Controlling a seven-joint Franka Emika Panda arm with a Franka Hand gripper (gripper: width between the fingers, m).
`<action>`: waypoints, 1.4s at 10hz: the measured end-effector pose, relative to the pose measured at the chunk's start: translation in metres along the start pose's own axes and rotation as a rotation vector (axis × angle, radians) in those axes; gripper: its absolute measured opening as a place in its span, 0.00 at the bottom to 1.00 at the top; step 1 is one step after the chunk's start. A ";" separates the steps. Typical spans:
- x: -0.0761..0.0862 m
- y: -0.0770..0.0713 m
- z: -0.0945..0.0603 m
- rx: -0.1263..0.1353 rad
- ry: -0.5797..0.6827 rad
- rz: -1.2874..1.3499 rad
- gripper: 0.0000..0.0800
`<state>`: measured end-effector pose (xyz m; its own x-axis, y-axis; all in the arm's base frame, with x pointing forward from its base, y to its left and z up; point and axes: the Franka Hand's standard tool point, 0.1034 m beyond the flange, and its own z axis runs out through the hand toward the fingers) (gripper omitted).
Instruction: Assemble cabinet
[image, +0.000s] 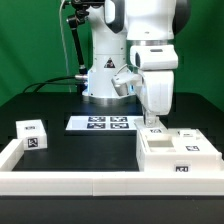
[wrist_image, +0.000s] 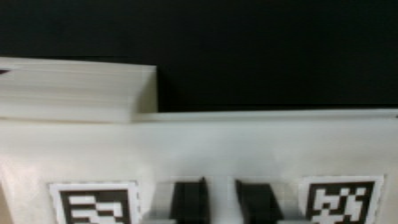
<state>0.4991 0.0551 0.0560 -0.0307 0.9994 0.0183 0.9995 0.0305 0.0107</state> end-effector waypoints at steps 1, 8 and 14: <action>0.001 0.013 0.000 0.001 0.000 0.018 0.09; -0.005 0.038 -0.001 -0.013 0.009 0.001 0.09; -0.001 0.057 0.000 0.026 -0.003 0.083 0.09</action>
Offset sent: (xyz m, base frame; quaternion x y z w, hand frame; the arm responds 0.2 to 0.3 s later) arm 0.0468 0.0060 -0.0069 0.0072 0.0649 -0.0791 0.9947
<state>0.5563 0.0562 0.0562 0.0524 0.9985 0.0150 0.9985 -0.0521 -0.0164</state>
